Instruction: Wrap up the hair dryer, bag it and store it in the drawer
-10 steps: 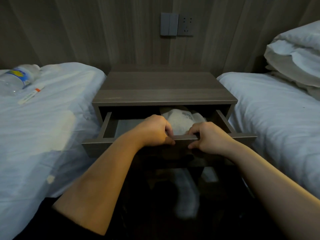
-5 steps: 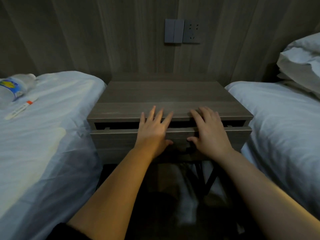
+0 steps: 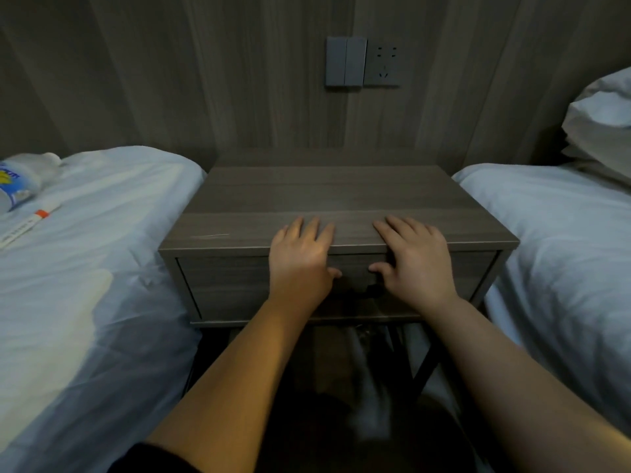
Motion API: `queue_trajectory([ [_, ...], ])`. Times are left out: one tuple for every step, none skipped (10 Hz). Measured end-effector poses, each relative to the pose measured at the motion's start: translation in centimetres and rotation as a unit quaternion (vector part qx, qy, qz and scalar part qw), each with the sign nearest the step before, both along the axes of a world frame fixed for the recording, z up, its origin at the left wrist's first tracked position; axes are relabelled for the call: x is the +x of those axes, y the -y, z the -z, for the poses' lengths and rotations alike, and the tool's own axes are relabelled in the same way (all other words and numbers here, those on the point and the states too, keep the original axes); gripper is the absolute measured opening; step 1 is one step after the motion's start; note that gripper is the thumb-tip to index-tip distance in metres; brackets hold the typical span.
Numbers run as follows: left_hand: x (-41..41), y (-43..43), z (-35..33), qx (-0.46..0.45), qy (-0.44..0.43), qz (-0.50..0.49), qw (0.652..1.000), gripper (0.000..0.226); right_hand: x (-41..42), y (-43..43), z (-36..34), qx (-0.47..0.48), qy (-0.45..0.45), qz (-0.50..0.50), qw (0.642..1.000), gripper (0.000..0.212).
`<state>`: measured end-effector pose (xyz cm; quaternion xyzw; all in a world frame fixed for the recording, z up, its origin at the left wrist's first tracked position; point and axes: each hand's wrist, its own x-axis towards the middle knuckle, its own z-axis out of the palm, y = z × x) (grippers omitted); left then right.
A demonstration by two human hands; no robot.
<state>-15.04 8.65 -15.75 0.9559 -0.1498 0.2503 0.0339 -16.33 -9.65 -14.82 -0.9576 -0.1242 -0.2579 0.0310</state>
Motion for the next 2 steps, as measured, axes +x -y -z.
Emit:
queue_trajectory([
  [0.2,-0.1,0.0,0.006,0.0,0.005,1.0,0.081,-0.1,0.0,-0.2,-0.021,-0.016,-0.004,1.0,0.07],
  [-0.1,-0.2,-0.2,0.011,-0.01,-0.001,1.0,0.076,-0.8,-0.2,-2.2,0.063,-0.125,-0.011,0.99,0.083],
])
